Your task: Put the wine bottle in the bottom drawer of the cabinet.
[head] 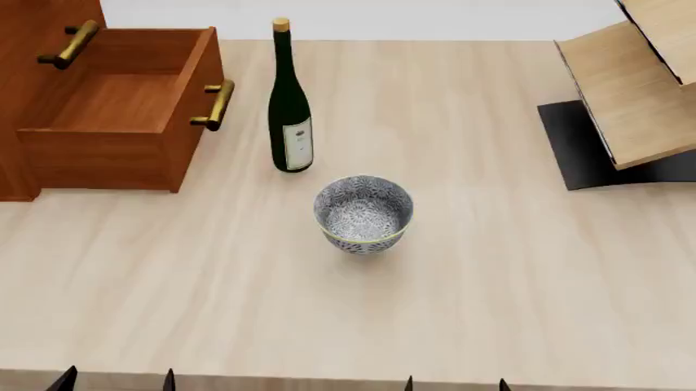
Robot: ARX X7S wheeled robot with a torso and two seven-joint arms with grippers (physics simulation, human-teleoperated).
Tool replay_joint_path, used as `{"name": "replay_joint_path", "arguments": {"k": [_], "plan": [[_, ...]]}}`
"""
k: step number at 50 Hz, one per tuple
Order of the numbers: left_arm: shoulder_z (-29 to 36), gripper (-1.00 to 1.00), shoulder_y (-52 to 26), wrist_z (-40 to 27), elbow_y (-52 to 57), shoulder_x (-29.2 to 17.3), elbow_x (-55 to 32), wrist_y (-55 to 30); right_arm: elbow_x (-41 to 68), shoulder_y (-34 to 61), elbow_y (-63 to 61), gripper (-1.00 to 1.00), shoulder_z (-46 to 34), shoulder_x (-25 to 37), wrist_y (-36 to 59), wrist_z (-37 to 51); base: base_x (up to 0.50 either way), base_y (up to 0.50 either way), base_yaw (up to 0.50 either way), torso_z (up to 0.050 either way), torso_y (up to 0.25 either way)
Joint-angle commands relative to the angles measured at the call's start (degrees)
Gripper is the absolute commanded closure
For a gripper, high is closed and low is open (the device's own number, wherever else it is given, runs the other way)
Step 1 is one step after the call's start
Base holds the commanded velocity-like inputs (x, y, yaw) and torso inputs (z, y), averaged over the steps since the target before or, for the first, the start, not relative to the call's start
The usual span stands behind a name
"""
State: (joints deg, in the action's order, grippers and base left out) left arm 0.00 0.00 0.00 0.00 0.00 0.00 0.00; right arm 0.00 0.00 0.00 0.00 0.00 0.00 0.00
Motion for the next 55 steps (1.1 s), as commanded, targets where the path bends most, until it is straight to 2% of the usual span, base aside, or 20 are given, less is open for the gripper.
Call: {"name": "replay_joint_path", "arguments": {"k": [1,5,13,55], "plan": [[0.64,-1.00,0.00,-0.64,0.00,-0.57,-0.56,0.00,0.54,0.00,0.00,-1.00,-0.72,0.54,0.00,0.72,0.00,0.00,0.00,0.000,0.000],[1.05,-1.00,-0.44,-4.14,-0.24,-1.13,-1.35,-0.87,0.63,-0.27,-0.55,-1.00,-1.81,1.44,-0.83,2.52,0.00,0.00,0.00,0.000,0.000],[3.16,-1.00,-0.04,-5.68,-0.40,-2.57,-1.67,0.62,0.36,-0.43,-0.68,-1.00,-3.77,2.72,-1.19,4.33,0.00,0.00,0.00,0.002,0.000],[7.66,-1.00,0.26,-8.96,-0.02,-5.93,-3.71,2.40,1.80,-0.43,-0.76,-1.00,-7.94,5.97,-2.07,8.52,0.00,0.00,0.00,0.050,0.000]]}}
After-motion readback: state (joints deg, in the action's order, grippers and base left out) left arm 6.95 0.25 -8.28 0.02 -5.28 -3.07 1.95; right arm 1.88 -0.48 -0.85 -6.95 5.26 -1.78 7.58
